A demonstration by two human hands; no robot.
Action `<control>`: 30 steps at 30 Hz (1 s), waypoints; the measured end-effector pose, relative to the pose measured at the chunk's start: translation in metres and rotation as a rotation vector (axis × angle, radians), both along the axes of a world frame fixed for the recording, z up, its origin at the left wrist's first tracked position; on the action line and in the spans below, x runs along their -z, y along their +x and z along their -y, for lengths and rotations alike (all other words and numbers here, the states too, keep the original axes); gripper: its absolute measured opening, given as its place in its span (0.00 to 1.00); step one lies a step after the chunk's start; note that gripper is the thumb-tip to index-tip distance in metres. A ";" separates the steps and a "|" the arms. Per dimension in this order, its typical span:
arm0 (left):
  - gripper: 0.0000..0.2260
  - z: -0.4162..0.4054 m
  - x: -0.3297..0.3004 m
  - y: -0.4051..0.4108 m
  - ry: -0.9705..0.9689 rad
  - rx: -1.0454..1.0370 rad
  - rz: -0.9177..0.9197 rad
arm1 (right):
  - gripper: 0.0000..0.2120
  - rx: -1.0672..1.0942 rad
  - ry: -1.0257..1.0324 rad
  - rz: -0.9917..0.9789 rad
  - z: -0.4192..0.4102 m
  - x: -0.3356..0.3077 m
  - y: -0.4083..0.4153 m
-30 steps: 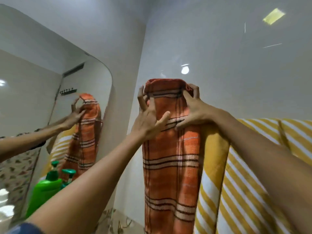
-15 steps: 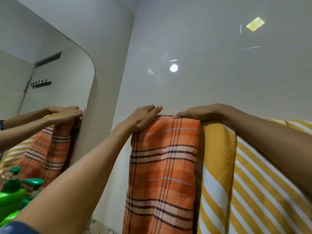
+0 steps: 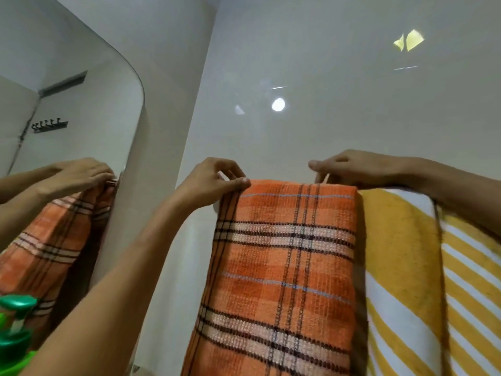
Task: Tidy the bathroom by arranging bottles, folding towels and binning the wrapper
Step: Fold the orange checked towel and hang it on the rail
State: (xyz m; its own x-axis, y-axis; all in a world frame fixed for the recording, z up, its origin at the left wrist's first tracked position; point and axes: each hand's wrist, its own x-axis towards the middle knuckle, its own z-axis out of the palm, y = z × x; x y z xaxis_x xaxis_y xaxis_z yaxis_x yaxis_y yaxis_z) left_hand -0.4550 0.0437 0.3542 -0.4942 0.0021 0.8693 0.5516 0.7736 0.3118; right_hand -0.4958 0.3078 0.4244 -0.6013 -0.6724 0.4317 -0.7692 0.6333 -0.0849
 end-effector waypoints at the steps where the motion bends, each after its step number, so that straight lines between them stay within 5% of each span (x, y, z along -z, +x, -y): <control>1: 0.05 0.000 -0.002 -0.001 0.001 0.004 0.010 | 0.26 -0.049 -0.001 0.040 -0.005 0.001 0.003; 7: 0.06 0.003 -0.022 -0.011 -0.029 0.022 0.091 | 0.14 -0.187 -0.015 -0.036 -0.018 -0.001 0.002; 12: 0.04 -0.007 -0.044 -0.036 -0.055 -0.094 0.158 | 0.09 -0.030 -0.042 -0.275 -0.010 -0.017 -0.014; 16: 0.06 0.008 -0.044 -0.035 -0.084 -0.265 0.277 | 0.04 -0.050 0.034 -0.059 -0.025 -0.012 -0.012; 21: 0.26 0.037 -0.018 -0.005 -0.091 0.235 0.412 | 0.22 -0.158 -0.069 0.198 -0.034 -0.005 -0.005; 27: 0.28 0.026 -0.008 -0.005 -0.030 0.215 0.209 | 0.08 -0.249 -0.047 0.030 -0.031 0.000 0.000; 30: 0.13 0.014 -0.018 -0.016 0.064 0.075 0.093 | 0.06 -0.174 -0.077 -0.246 -0.023 -0.007 -0.007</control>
